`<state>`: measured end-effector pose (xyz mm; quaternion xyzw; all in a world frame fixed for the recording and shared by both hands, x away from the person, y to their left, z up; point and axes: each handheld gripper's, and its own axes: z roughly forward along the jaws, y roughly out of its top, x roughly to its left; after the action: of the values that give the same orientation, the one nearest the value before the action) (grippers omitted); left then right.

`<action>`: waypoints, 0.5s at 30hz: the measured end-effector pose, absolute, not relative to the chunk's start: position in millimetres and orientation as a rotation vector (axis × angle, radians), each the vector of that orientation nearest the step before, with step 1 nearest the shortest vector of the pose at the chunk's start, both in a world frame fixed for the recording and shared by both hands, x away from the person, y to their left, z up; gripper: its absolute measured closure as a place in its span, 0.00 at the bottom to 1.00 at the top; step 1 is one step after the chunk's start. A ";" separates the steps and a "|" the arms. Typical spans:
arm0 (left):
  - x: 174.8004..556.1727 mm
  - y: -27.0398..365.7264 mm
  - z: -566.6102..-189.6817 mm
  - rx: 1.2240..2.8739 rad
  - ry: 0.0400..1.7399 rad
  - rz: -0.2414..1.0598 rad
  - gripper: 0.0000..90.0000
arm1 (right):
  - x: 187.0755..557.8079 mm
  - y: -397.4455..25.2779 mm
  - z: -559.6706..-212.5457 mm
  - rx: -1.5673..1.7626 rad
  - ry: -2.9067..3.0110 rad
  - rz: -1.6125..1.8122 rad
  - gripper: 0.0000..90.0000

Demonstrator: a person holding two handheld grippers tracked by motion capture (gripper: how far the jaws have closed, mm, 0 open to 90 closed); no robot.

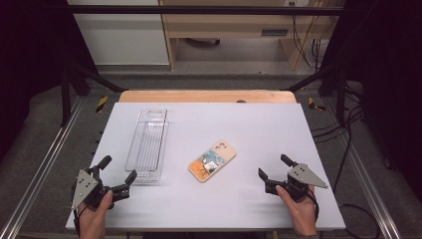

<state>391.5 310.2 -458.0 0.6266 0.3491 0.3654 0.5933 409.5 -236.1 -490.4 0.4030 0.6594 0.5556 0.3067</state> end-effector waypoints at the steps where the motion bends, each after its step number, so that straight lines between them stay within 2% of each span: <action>1: 391.5 310.8 -458.1 1.454 0.814 0.850 0.01 | 409.8 -235.4 -491.1 1.073 1.749 1.465 0.07; 15: 391.2 313.5 -459.2 1.447 0.826 0.846 0.01 | 408.4 -218.7 -488.7 1.129 1.827 1.406 0.09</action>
<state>391.2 313.5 -459.2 0.6227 0.3555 0.3640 0.5945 408.4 -218.7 -488.7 0.4216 0.6826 0.5254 0.2833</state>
